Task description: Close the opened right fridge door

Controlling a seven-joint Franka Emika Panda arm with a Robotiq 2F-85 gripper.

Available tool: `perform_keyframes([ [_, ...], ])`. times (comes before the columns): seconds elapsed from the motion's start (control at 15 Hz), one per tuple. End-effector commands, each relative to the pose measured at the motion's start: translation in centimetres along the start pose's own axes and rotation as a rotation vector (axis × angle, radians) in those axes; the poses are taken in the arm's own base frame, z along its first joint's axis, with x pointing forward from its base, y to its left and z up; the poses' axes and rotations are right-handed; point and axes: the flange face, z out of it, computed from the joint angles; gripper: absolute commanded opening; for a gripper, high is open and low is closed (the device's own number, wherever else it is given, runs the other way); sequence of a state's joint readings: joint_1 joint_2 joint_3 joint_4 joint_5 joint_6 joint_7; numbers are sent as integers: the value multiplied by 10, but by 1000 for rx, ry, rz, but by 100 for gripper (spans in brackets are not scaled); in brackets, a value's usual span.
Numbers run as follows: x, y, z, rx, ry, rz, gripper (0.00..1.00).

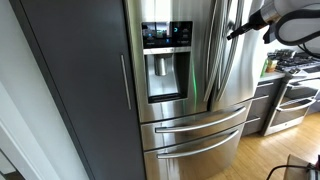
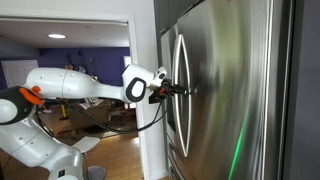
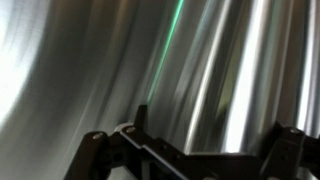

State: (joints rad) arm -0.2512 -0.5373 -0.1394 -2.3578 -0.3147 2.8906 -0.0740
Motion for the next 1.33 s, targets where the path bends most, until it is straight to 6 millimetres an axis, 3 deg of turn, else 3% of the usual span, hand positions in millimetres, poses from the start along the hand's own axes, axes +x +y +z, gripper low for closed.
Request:
perform_keyframes([
  [0.0,19,31,36,-57,35,48,100],
  [0.13,25,34,48,-60,41,73,100],
  [0.33,25,35,45,-64,30,75,100],
  [0.8,25,21,2,-38,-4,89,100],
  [1.27,18,22,-46,12,-44,137,100],
])
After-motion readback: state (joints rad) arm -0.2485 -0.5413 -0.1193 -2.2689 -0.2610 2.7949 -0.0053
